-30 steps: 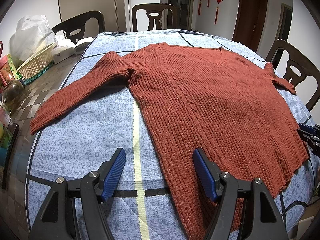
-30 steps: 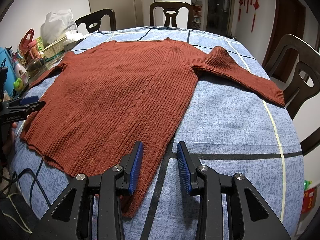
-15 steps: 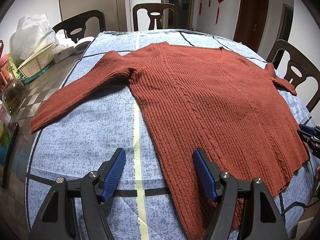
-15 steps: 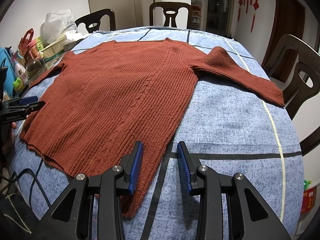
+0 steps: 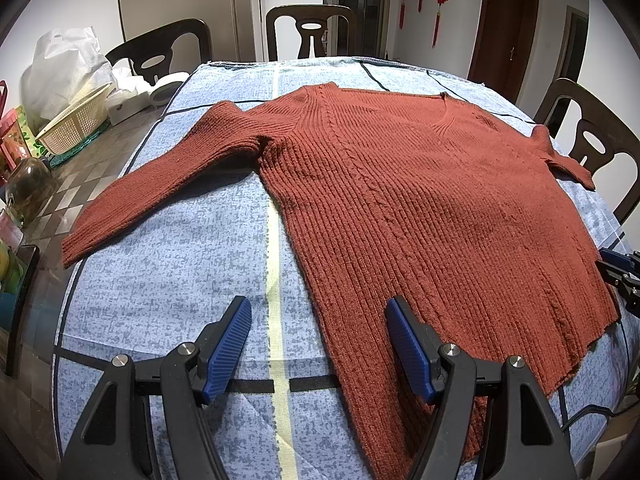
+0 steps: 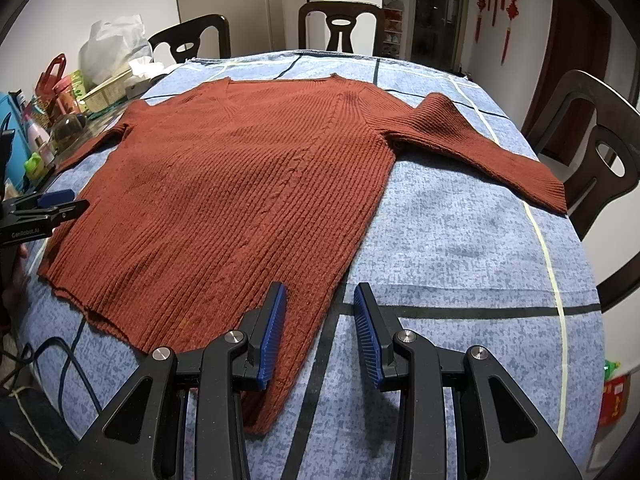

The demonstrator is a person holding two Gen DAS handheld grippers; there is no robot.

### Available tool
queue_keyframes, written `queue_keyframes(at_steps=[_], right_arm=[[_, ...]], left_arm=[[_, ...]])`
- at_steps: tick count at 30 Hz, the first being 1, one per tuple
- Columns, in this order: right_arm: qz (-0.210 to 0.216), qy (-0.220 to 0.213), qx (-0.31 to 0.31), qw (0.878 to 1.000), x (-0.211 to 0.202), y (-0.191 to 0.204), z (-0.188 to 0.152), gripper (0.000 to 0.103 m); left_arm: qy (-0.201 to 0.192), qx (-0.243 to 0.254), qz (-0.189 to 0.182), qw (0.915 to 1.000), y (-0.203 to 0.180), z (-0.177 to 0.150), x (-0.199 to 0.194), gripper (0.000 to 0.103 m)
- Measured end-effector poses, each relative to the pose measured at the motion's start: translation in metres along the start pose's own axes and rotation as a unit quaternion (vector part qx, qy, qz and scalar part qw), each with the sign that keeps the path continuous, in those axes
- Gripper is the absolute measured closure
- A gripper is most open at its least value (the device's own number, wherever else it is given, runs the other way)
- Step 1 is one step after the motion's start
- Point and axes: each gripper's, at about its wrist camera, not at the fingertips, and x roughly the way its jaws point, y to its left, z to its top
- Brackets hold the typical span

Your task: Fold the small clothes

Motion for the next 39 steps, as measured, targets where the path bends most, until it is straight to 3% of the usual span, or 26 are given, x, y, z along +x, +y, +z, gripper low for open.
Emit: queue_keyframes(at_steps=[29, 34, 39], right_arm=[[0.001, -0.015, -0.007, 1.000, -0.015, 0.006, 0.010, 0.067], [0.016, -0.023, -0.020, 0.999, -0.012, 0.016, 0.024, 0.067], [0.032, -0.028, -0.030, 0.999, -0.001, 0.029, 0.040, 0.067]], left_arm=[[-0.003, -0.017, -0.005, 0.9998, 0.004, 0.002, -0.006, 0.031], [-0.021, -0.036, 0.001, 0.9992, 0.023, 0.010, -0.012, 0.032], [-0.024, -0.091, 0.012, 0.9955, 0.065, 0.021, -0.008, 0.032]])
